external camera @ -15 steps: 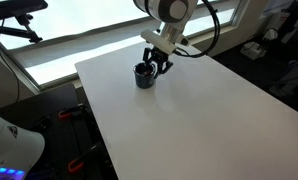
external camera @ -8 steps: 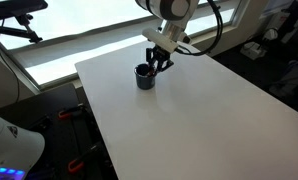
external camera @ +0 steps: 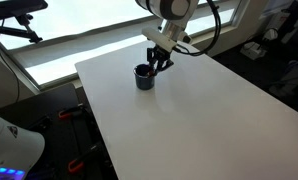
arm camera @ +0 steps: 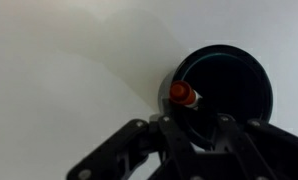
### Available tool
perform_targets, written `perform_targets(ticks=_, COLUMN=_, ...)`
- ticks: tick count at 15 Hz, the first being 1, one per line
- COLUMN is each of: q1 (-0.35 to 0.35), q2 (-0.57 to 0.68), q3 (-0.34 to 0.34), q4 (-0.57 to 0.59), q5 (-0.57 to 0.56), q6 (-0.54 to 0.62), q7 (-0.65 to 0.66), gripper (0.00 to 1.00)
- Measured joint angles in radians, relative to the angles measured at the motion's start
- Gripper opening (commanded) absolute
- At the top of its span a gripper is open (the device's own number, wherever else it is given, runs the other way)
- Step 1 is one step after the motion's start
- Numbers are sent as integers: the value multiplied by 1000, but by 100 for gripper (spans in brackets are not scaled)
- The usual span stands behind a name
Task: Remove the marker from the cup and put it on the table
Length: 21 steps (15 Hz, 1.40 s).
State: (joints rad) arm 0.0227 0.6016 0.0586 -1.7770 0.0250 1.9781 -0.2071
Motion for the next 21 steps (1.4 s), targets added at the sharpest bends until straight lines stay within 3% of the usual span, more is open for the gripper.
perform_targets(ticks=6, q1=15, q2=0, q3=-8, q4=-2, q5=-15, q6=32, q7=159, gripper=8)
perform_targets(ticks=7, q1=19, q2=0, q3=-9, q4=-2, q5=-21, q6=32, q7=177, gripper=56)
perform_targets(ticks=8, q1=24, q2=0, q3=-12, q4=-2, q5=-29, q6=34, q7=197, gripper=58)
perform_targets(ticks=14, q1=56, q2=-10, q3=-16, q4=-3, q5=-48, q6=61, q7=245, gripper=99)
perform_targets(ticks=21, q1=89, q2=-41, q3=-13, q4=-24, q5=-48, q6=61, q7=247, gripper=100)
